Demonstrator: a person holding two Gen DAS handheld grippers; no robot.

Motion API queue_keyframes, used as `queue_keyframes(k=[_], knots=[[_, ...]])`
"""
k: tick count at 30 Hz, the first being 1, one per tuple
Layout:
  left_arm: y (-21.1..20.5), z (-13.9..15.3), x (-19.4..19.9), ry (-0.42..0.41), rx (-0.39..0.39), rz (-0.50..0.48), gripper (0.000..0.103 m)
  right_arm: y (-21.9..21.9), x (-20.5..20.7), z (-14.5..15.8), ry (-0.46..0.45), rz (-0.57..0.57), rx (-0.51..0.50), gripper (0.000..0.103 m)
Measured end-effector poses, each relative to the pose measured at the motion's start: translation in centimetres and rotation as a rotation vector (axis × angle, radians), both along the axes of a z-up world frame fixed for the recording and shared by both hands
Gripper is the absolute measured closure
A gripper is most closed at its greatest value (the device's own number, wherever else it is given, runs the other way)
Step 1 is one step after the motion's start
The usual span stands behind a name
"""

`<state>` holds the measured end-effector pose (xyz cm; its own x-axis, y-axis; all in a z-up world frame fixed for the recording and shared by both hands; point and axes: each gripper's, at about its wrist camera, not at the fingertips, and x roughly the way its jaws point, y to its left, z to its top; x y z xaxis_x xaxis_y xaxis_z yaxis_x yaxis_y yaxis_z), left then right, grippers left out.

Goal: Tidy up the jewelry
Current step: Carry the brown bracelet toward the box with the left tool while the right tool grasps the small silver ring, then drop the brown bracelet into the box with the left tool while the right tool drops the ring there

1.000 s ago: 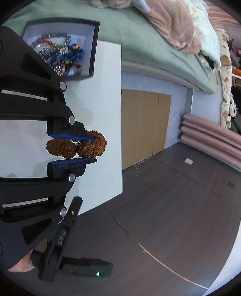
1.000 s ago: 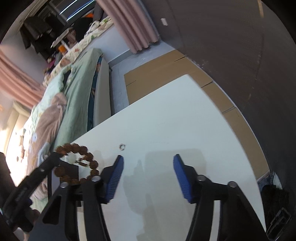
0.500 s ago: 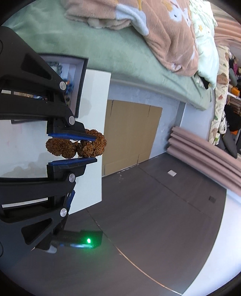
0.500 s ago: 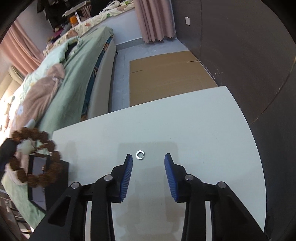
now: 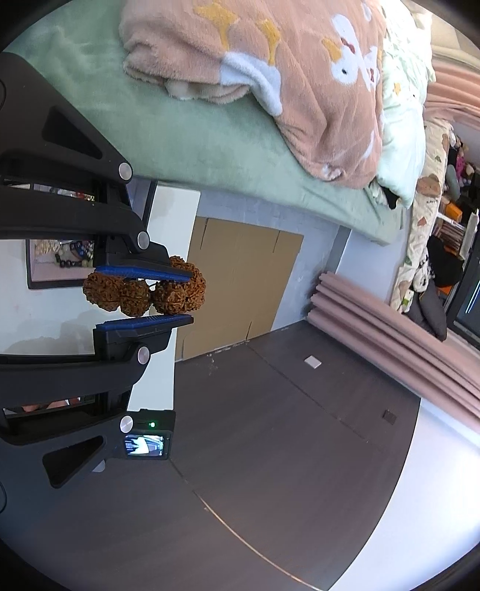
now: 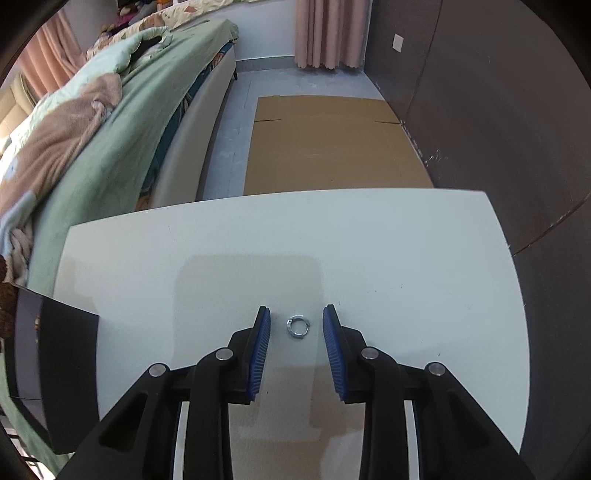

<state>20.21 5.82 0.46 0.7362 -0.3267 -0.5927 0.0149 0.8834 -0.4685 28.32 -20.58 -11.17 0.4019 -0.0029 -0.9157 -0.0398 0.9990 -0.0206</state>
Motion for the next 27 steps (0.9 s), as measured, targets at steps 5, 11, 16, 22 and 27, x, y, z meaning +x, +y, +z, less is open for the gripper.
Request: queue_keyframes(k=[5,11,16,22,27], knots=[[0.4,-0.1,-0.5,0.009,0.007,0.005,0.085,0.3,-0.3,0.1,0.005,0.016,0.005,0.090],[1.1,-0.1,-1.3,0.019,0.023,0.011,0.085,0.0,-1.5,0.9,-0.005,0.002,0.033,0.090],[1.5,-0.3,-2.0,0.037,0.028,0.016,0.085,0.6,-3.3,3.1,-0.056,0.011,0.074,0.090],[2.7,-0.1,-3.5,0.031,0.042,0.065,0.051,2.1,-6.0,6.2,-0.131,0.050,0.132,0.090],[3.7,-0.1,-4.6,0.037,0.064,0.098,0.045,3.8,-8.2,8.8,-0.191,0.099,0.182,0.090]])
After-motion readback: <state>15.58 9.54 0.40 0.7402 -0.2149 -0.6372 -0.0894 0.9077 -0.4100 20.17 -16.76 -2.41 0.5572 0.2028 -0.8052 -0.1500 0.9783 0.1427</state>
